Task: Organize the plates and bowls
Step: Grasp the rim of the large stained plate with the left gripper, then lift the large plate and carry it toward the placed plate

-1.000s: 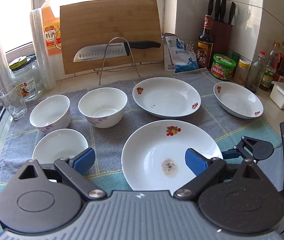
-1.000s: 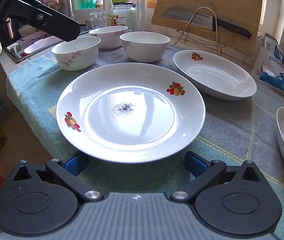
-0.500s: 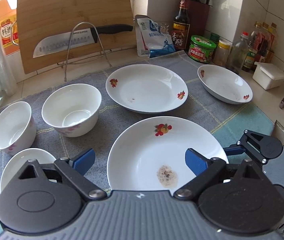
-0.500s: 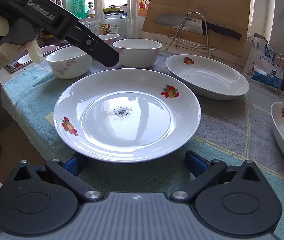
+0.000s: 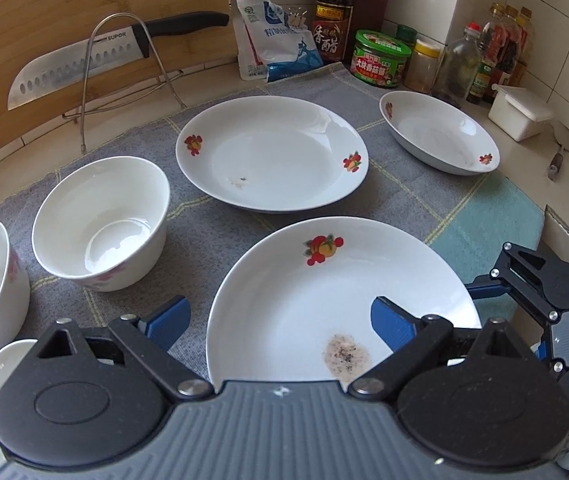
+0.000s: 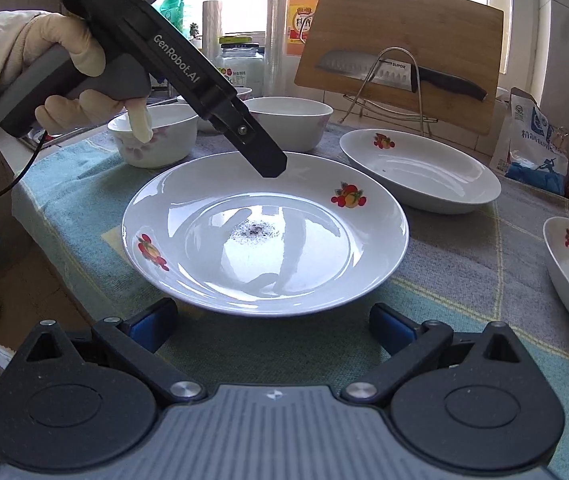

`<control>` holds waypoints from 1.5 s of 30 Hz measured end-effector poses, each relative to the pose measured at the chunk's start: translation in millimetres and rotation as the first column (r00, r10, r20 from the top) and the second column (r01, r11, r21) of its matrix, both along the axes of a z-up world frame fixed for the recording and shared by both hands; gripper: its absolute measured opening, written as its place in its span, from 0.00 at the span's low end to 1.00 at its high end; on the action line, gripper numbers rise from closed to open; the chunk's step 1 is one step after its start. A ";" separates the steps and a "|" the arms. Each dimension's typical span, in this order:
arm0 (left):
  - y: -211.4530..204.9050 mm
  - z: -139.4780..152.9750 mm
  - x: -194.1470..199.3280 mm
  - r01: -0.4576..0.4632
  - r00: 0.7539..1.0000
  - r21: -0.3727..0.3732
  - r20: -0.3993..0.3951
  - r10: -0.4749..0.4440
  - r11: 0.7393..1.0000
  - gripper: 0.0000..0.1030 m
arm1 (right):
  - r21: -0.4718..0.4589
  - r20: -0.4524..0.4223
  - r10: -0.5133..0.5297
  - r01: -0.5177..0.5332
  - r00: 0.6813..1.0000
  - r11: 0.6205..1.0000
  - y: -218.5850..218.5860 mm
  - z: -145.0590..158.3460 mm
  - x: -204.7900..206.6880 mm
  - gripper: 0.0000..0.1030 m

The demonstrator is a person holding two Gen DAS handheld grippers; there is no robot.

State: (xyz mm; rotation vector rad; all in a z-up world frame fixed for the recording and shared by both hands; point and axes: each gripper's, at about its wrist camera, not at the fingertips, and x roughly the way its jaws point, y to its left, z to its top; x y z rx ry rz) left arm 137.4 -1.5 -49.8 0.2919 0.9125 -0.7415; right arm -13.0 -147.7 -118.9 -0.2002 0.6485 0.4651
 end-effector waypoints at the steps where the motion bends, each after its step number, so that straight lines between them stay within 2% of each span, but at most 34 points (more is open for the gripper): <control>1: -0.5 -1.2 1.9 0.003 1.000 0.003 -0.008 -0.003 1.000 0.94 | 0.004 -0.001 0.000 0.000 1.000 1.000 0.2 -0.4 0.3 1.00; 8: -3.9 -8.6 14.4 0.042 0.996 0.035 -0.081 -0.039 0.999 0.93 | 0.003 0.005 -0.003 0.003 1.000 1.000 3.8 -1.1 4.0 1.00; 15: -7.3 -15.1 34.2 0.089 0.980 0.045 -0.182 -0.080 0.995 0.91 | -0.001 -0.004 0.003 -0.003 1.000 1.000 5.6 -0.4 7.7 1.00; 21: -11.1 -21.7 46.7 0.138 0.958 0.050 -0.262 -0.120 0.989 0.75 | -0.008 -0.009 0.023 -0.023 1.000 1.000 8.0 0.8 10.0 1.00; 22: -11.9 -22.6 47.6 0.147 0.954 0.054 -0.272 -0.127 0.988 0.70 | -0.013 -0.006 0.025 -0.025 1.000 1.000 8.6 1.0 9.7 1.00; 26: -13.4 -21.6 50.6 0.186 0.945 0.069 -0.286 -0.159 0.980 0.63 | -0.011 -0.006 0.024 -0.024 1.000 1.000 8.5 0.5 9.5 1.00; 36: -15.5 -21.0 61.8 0.232 0.915 0.064 -0.352 -0.195 0.971 0.62 | -0.021 -0.033 0.020 -0.020 0.999 1.000 9.6 3.6 12.3 1.00; 45: -15.7 -21.4 60.7 0.244 0.911 0.063 -0.358 -0.207 0.968 0.62 | -0.035 -0.072 0.019 -0.021 0.997 0.999 11.1 7.3 15.7 1.00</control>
